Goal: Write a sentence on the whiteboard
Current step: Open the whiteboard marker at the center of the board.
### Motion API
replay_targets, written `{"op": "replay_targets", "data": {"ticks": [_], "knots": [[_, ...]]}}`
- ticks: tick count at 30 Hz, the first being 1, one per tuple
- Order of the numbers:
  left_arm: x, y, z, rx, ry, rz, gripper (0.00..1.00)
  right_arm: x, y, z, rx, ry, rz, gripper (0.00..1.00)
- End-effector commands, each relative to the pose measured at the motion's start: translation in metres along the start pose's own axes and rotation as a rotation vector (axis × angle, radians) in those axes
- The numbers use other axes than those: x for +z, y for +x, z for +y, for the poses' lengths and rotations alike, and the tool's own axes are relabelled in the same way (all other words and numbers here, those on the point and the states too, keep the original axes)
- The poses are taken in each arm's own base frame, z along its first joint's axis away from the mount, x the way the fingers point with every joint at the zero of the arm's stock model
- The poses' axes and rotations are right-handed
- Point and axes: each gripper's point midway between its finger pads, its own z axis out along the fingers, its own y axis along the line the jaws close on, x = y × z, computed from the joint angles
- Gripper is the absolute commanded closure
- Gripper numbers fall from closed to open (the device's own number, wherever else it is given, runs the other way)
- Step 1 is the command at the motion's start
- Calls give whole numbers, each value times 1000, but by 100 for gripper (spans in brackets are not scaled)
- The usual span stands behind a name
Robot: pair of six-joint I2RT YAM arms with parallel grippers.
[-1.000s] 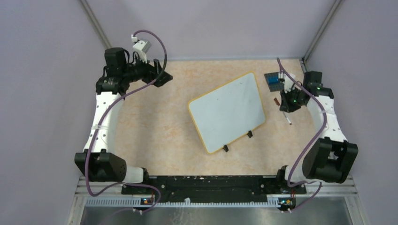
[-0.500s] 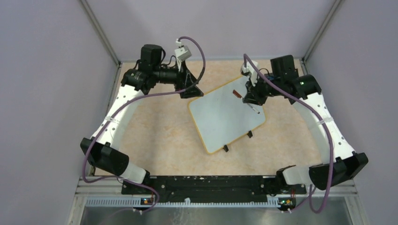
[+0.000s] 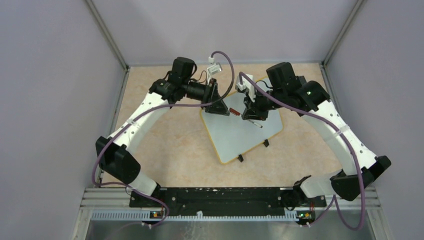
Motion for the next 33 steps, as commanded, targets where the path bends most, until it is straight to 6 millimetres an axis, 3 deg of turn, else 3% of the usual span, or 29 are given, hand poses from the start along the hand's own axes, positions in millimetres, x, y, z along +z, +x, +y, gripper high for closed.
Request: {"op": "replay_targets", "data": {"ticks": [1, 18, 22, 28, 30, 31, 33], "knots": [[8, 0, -14, 21, 43, -9, 47, -1, -17, 11, -41, -38, -35, 100], [29, 16, -23, -36, 101, 32, 61, 11, -17, 25, -67, -73, -5, 100], [33, 21, -24, -57, 124, 50, 72, 10, -18, 22, -67, -55, -7, 100], [33, 25, -26, -69, 136, 58, 100, 7, -20, 17, -68, -15, -15, 100], [31, 23, -27, -57, 134, 51, 100, 6, -22, 14, -64, 4, -28, 100], [30, 21, -28, -47, 129, 45, 100, 6, -23, 13, -61, 13, -33, 97], [26, 15, -30, -17, 119, 26, 100, 4, -27, 8, -41, 53, -52, 73]]}}
